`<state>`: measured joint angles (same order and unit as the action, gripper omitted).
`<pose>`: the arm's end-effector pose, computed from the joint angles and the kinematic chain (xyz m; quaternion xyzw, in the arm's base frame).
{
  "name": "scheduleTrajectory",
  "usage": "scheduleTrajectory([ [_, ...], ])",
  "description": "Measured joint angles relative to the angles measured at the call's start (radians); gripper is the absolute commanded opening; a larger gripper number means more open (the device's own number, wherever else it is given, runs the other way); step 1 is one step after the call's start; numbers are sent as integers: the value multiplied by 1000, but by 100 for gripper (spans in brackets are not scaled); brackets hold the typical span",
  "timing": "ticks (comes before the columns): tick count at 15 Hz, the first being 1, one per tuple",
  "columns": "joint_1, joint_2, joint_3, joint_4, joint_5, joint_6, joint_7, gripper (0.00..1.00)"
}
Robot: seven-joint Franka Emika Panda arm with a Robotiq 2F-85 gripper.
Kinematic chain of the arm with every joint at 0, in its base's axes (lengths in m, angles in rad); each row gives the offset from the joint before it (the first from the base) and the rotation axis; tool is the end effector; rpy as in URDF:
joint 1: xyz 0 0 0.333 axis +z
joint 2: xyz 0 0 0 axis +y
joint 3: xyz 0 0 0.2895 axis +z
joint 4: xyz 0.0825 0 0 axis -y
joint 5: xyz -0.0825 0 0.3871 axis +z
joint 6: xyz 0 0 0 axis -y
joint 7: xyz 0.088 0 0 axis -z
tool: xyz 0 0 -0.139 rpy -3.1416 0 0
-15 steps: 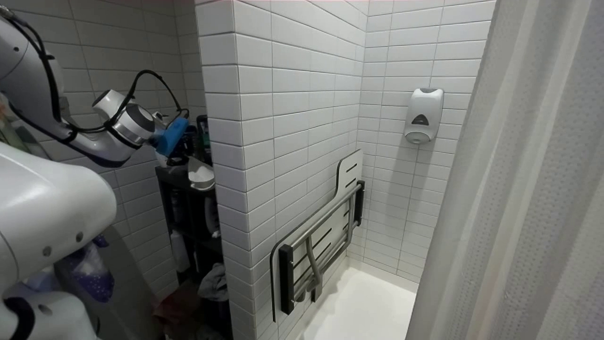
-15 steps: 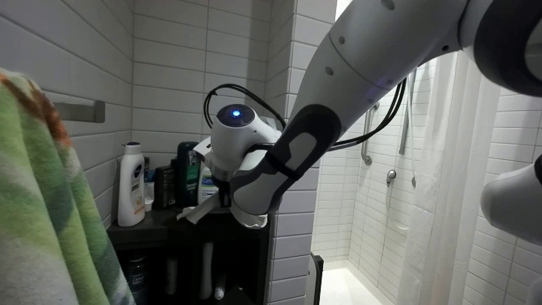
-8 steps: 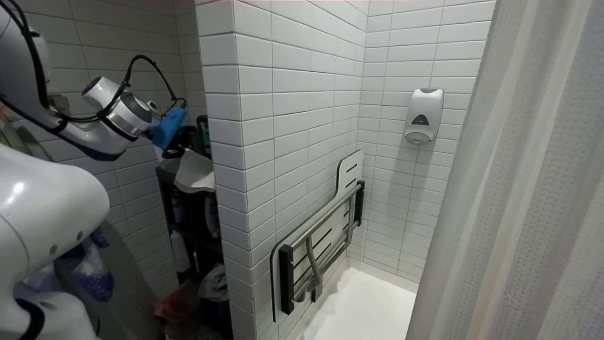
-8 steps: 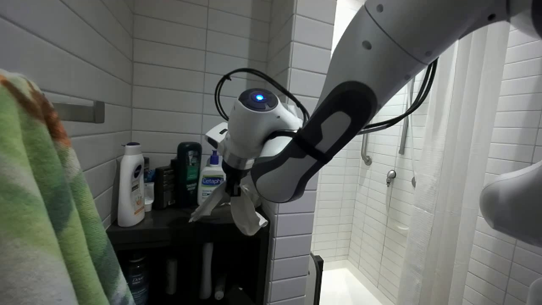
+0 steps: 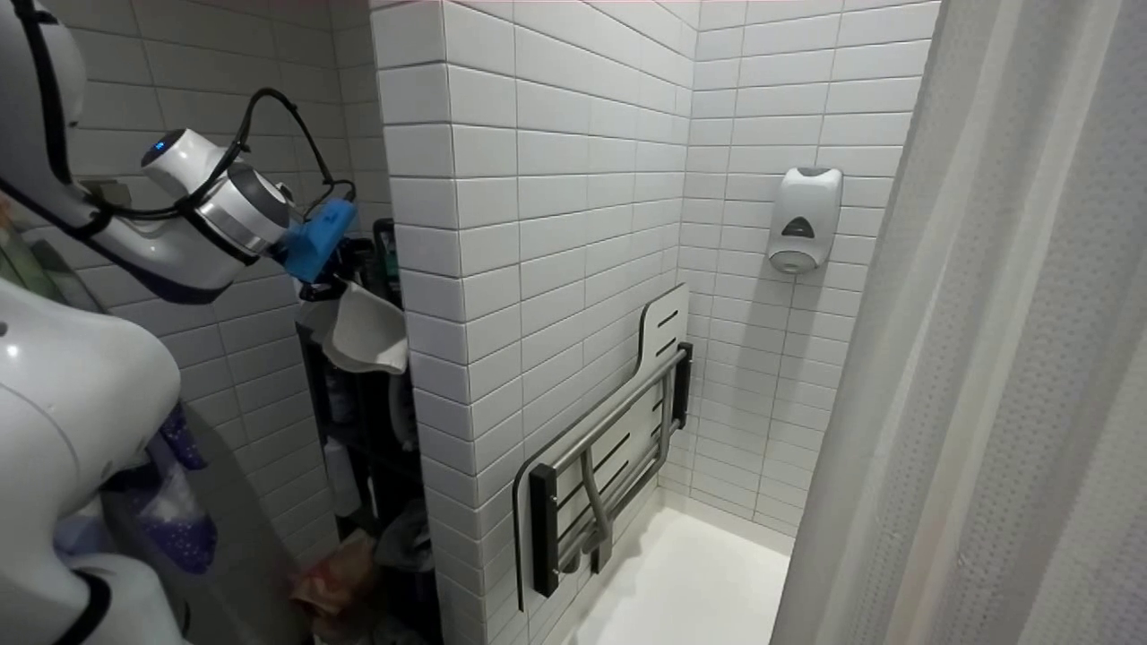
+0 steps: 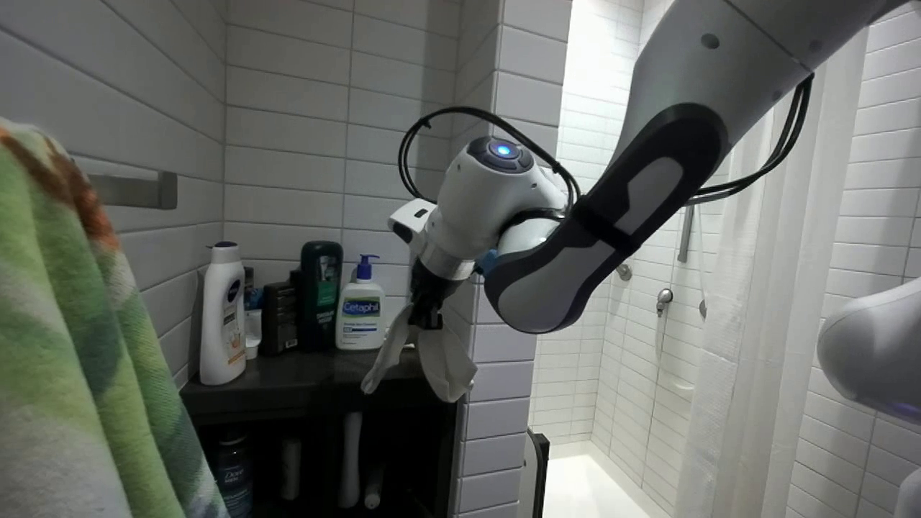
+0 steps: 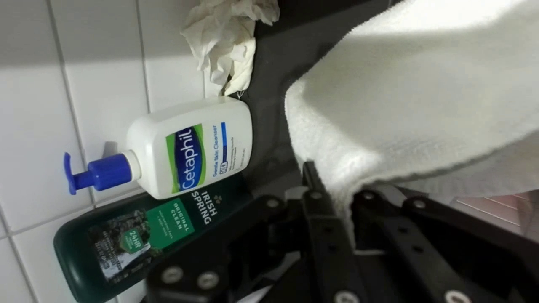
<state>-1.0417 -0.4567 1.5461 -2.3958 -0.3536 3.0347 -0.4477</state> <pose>0.4754 0.2893 0.3270 0.6896 0.6093 0.2780 0.2755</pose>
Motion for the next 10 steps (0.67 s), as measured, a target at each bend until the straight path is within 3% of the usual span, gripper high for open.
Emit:
scheduleTrajectory([
  [5,184,71,-174,-95,-55,41,2,2],
  [10,360,139,-303,-175,-56,54,-21,2],
])
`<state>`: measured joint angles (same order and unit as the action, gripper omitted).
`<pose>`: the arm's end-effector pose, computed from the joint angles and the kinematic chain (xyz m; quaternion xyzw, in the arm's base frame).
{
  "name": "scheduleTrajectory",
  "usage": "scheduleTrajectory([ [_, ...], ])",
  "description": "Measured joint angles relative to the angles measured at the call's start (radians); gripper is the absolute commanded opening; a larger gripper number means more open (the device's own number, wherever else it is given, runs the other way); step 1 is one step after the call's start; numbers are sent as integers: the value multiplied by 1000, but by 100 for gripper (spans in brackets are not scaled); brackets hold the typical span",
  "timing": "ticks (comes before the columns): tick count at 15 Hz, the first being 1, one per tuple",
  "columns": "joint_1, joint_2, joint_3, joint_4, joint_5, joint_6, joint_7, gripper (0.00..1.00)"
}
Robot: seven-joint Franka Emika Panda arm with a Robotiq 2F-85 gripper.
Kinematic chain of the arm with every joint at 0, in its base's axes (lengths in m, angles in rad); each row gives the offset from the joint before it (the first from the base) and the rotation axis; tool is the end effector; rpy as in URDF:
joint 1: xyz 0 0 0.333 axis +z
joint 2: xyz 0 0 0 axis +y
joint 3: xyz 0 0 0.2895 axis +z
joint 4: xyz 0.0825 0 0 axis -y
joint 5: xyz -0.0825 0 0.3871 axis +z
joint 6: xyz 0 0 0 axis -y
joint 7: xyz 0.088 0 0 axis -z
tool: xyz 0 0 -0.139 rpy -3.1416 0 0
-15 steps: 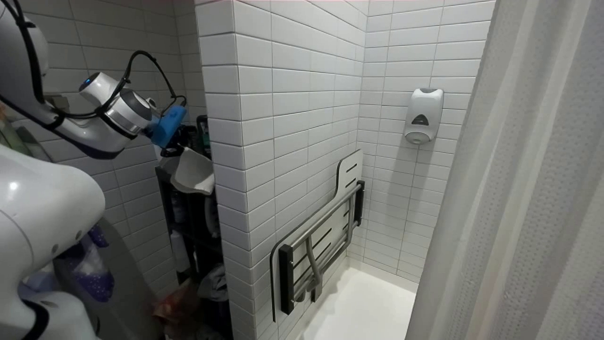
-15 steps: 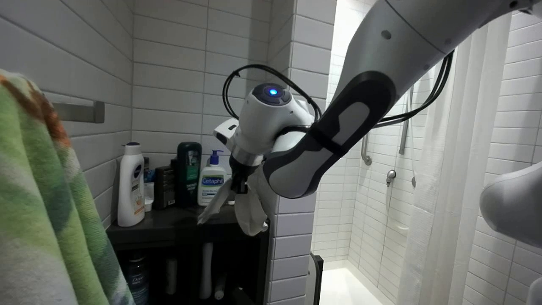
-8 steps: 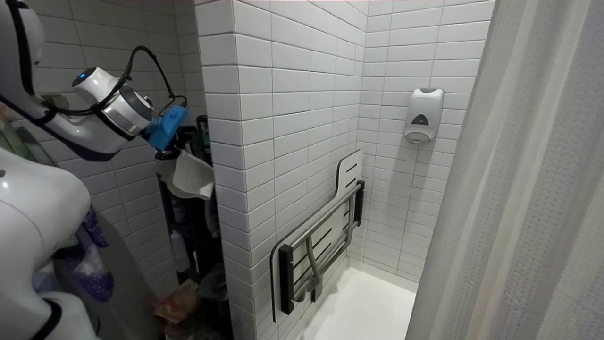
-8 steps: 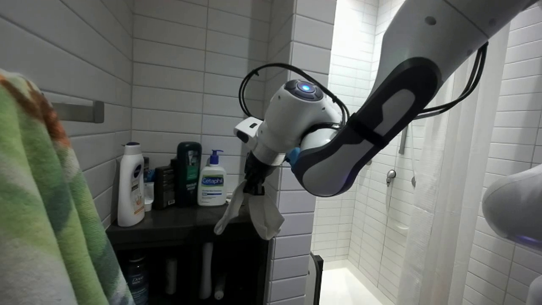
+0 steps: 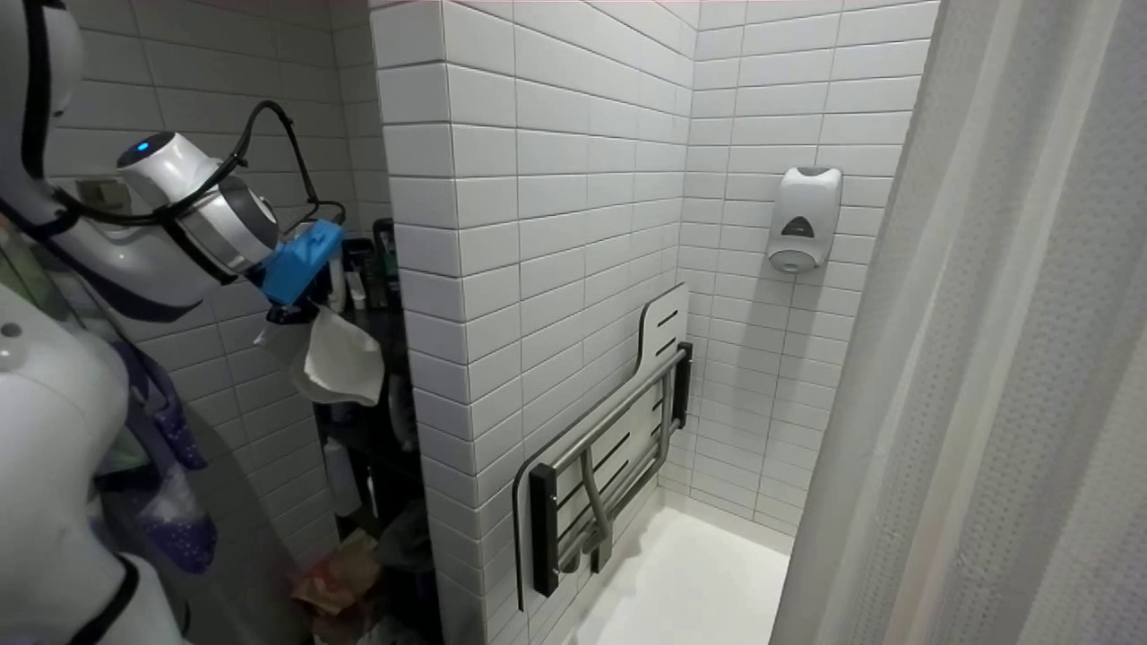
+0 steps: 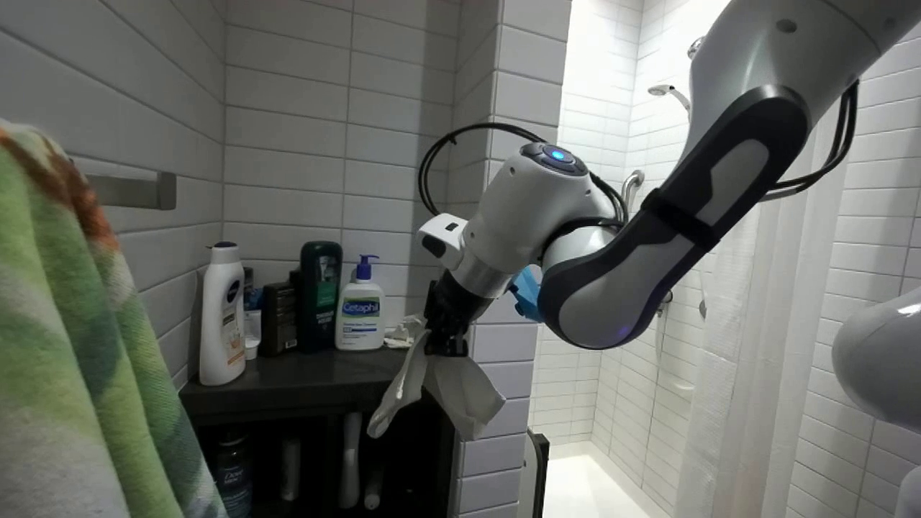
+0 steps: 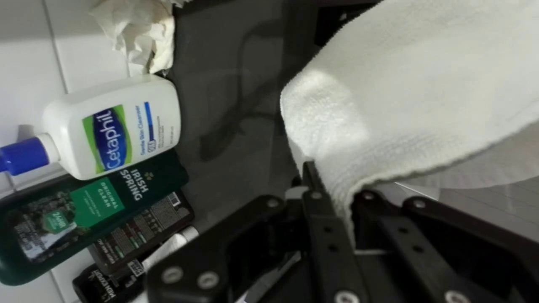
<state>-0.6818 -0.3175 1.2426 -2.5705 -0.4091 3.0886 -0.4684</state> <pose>0.4196 0.2834 0.3052 0.6834 0.6452 0.2765 0.2005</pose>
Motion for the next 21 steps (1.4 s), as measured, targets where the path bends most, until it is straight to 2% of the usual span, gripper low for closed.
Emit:
scheduleTrajectory([
  [6,199,76,-134,-84,0,9,-60,2],
  [10,295,130,-200,-133,0,9,-108,2],
  [16,321,151,-202,-195,-4,15,-158,2],
  [21,294,148,-164,-201,-47,58,-161,2],
])
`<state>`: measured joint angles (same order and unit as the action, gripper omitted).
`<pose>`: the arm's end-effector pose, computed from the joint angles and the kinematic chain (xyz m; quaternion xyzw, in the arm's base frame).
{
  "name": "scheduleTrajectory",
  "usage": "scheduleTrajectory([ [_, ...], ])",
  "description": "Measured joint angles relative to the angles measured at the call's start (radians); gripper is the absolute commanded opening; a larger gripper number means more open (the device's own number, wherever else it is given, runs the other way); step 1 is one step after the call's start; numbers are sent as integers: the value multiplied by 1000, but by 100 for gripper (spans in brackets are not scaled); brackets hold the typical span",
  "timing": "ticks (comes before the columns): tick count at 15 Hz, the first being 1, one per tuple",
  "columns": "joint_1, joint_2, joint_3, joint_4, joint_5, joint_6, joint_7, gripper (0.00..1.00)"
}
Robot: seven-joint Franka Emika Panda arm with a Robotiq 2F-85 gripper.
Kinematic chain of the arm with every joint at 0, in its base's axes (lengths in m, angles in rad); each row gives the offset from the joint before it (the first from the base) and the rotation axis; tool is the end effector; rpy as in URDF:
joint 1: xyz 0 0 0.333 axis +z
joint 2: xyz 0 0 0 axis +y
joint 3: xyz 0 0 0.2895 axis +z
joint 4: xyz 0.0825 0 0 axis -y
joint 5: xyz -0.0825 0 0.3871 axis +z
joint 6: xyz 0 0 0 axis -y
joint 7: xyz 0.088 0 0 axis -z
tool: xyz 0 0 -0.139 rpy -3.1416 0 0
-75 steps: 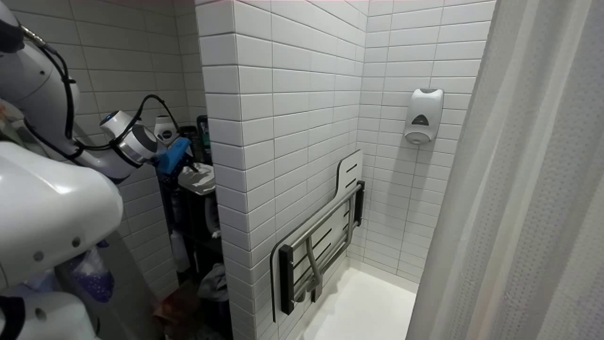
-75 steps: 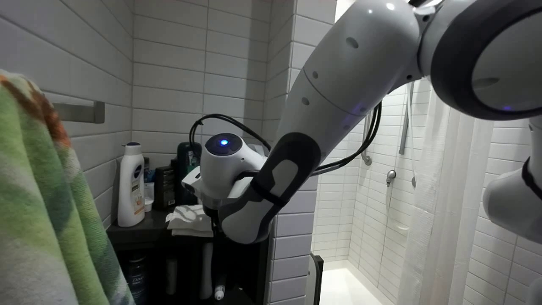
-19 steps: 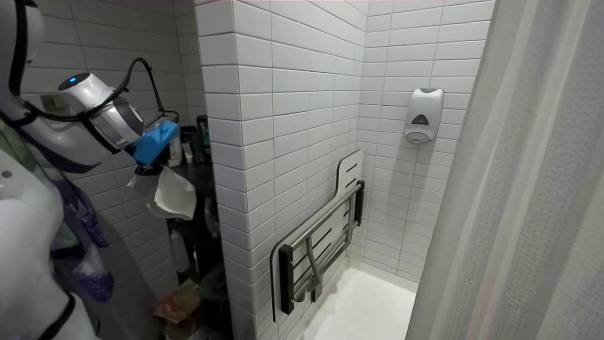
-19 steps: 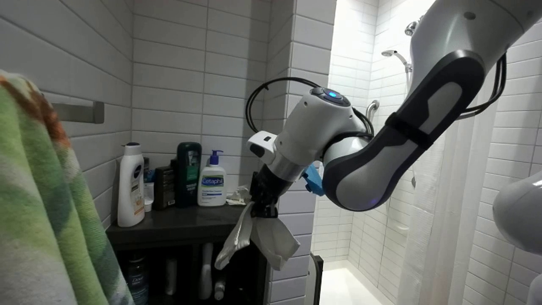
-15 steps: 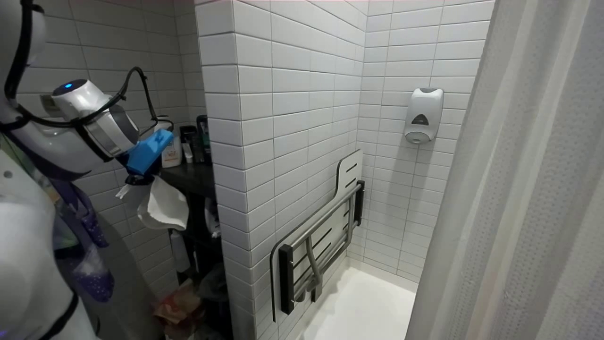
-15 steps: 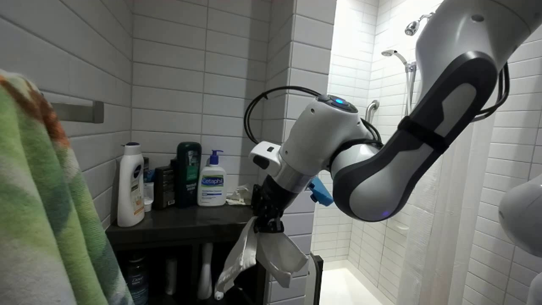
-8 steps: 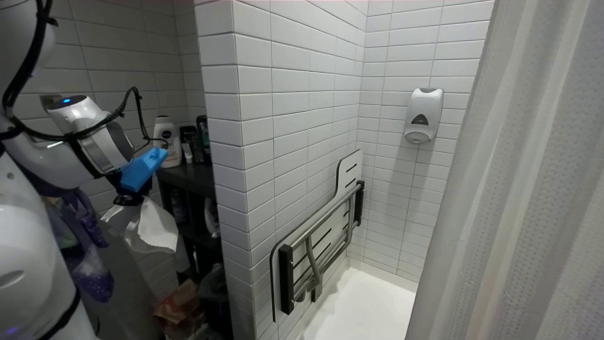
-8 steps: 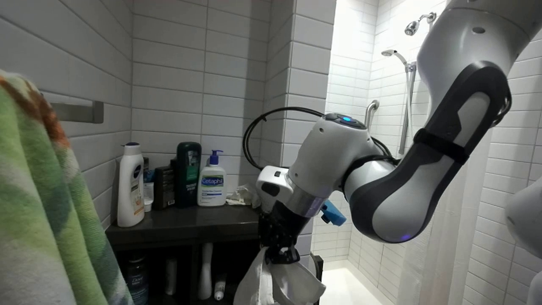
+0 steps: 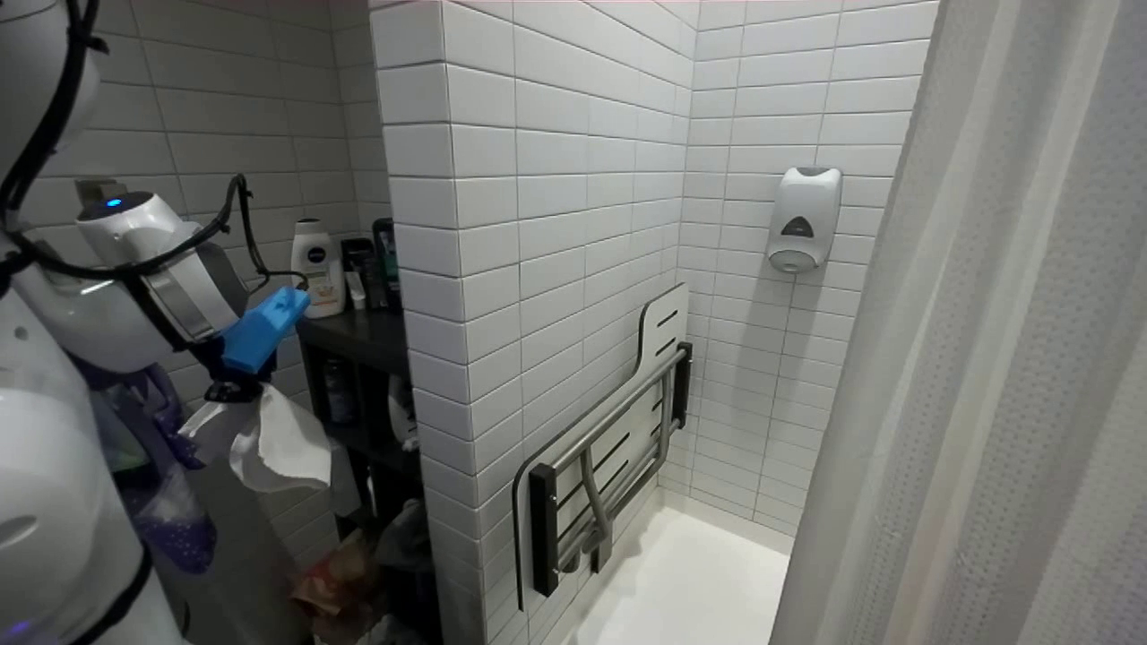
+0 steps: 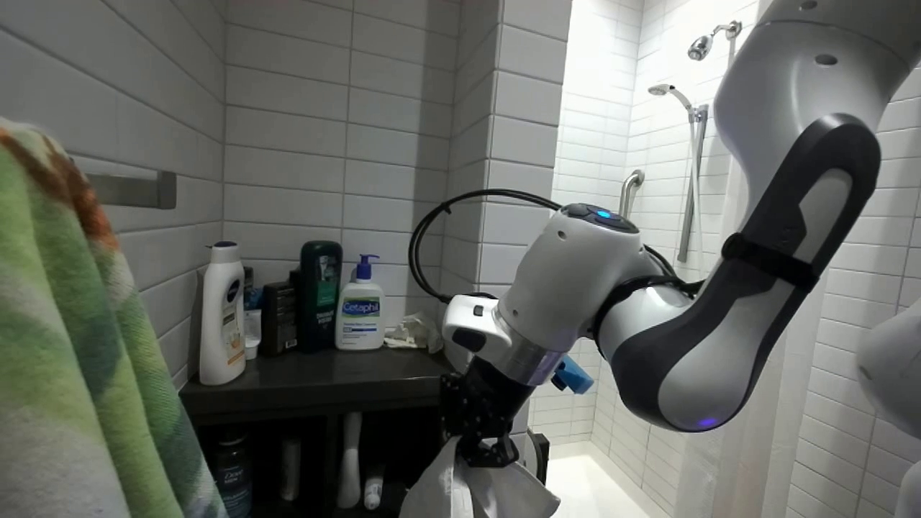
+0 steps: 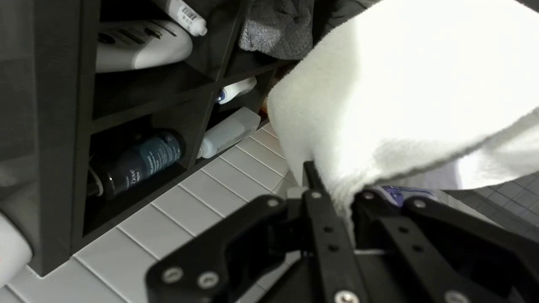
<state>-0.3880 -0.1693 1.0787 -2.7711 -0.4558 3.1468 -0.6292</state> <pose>0.3218 0.2921 0.2212 0.6022 0.7626 0.2066 0.1148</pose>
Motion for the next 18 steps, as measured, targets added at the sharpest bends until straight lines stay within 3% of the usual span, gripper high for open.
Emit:
scheduleTrajectory([
  [4,-61,-11,74,0,-32,33,1,2],
  [9,-169,-34,215,0,-51,76,1,2],
  [13,-282,-75,364,-1,-51,123,1,2],
  [18,-467,-179,606,-1,-44,241,3,2],
])
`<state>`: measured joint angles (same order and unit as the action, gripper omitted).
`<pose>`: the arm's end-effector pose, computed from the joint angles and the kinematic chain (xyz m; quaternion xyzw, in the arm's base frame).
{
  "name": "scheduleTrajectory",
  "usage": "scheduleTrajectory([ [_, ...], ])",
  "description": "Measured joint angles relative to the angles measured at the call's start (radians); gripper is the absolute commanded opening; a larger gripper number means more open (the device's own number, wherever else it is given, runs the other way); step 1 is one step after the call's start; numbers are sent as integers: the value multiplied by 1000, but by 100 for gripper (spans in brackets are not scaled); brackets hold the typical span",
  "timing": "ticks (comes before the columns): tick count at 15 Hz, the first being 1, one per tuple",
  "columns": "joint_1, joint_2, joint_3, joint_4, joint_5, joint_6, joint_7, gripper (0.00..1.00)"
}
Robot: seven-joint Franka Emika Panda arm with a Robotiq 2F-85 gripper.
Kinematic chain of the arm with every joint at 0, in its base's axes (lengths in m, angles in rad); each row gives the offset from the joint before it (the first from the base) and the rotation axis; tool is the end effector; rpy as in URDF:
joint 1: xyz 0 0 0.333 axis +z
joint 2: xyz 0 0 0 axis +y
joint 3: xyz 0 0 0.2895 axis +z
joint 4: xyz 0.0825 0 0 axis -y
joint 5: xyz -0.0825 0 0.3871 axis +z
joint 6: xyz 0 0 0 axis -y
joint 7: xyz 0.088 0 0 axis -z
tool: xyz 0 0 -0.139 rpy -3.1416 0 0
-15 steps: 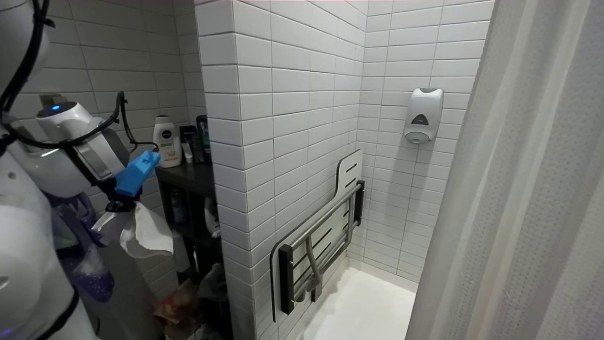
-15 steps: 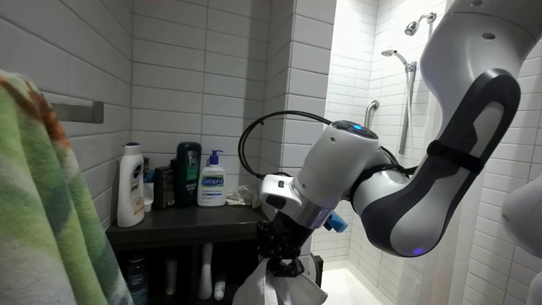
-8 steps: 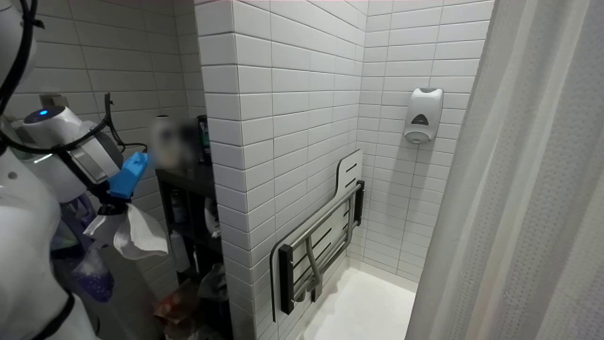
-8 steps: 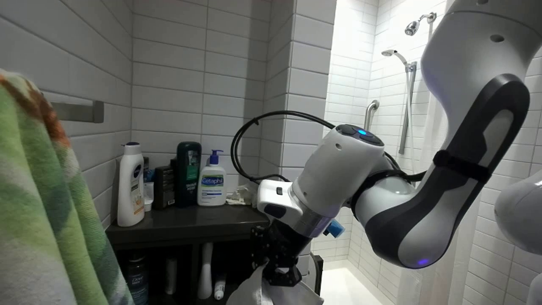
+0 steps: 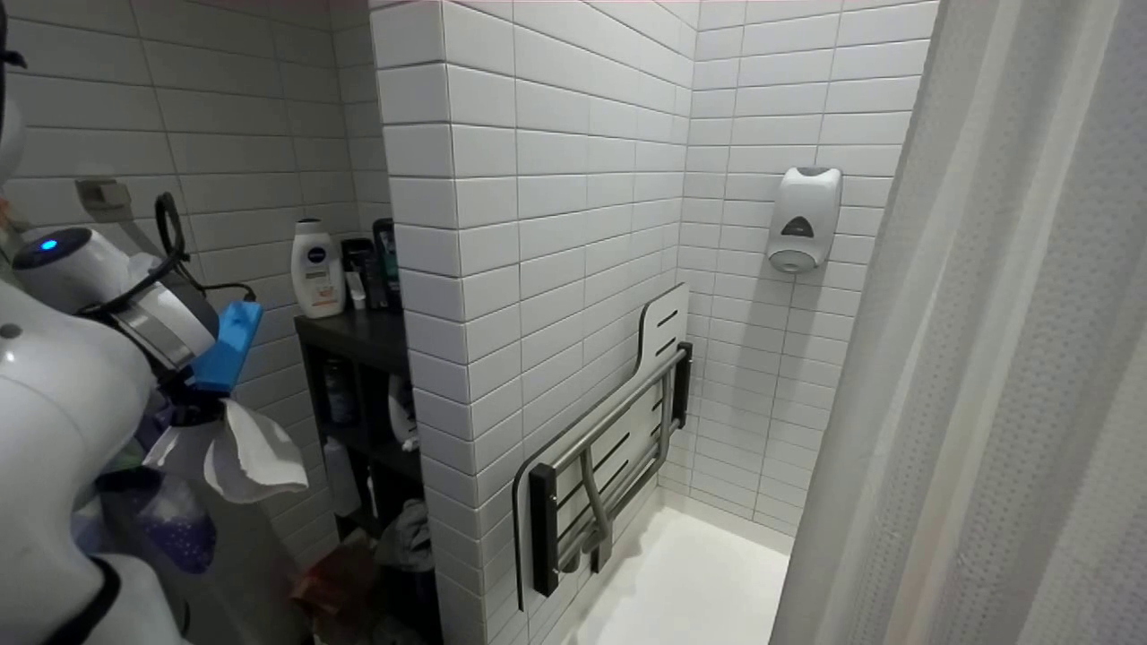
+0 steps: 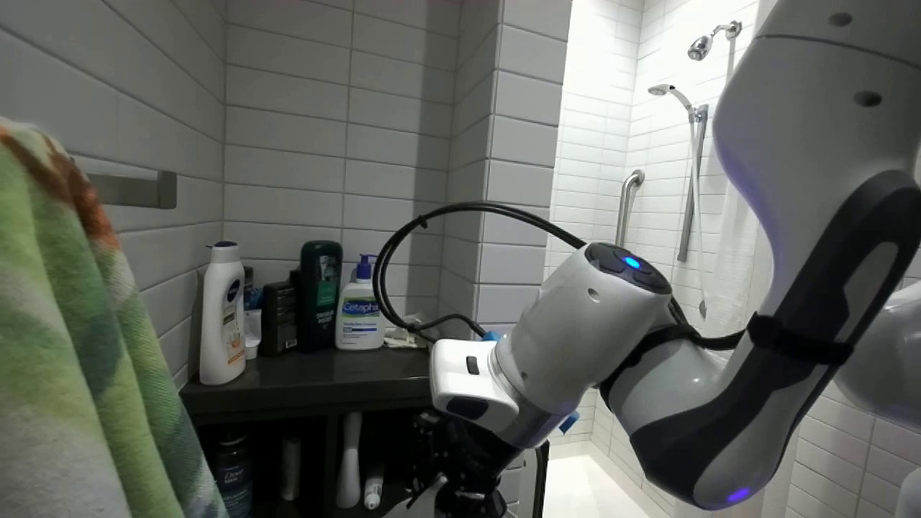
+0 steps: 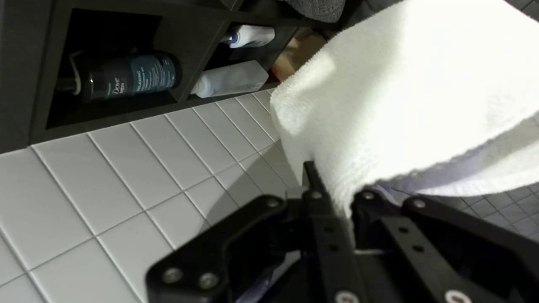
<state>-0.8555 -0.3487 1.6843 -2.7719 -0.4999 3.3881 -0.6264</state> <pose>0.2825 0.3283 0.1938 0.4858 0.8265 0.2446 0.1453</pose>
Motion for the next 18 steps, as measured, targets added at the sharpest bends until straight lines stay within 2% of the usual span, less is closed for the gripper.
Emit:
scheduleTrajectory([
  [2,-80,-68,106,4,16,79,2,2],
  [3,-95,-100,138,17,42,85,-1,2],
  [6,-79,-194,147,133,85,65,16,2],
  [8,-94,-277,151,211,111,63,32,2],
  [12,-168,-476,164,327,130,63,89,2],
  [18,-299,-705,168,417,130,63,160,2],
])
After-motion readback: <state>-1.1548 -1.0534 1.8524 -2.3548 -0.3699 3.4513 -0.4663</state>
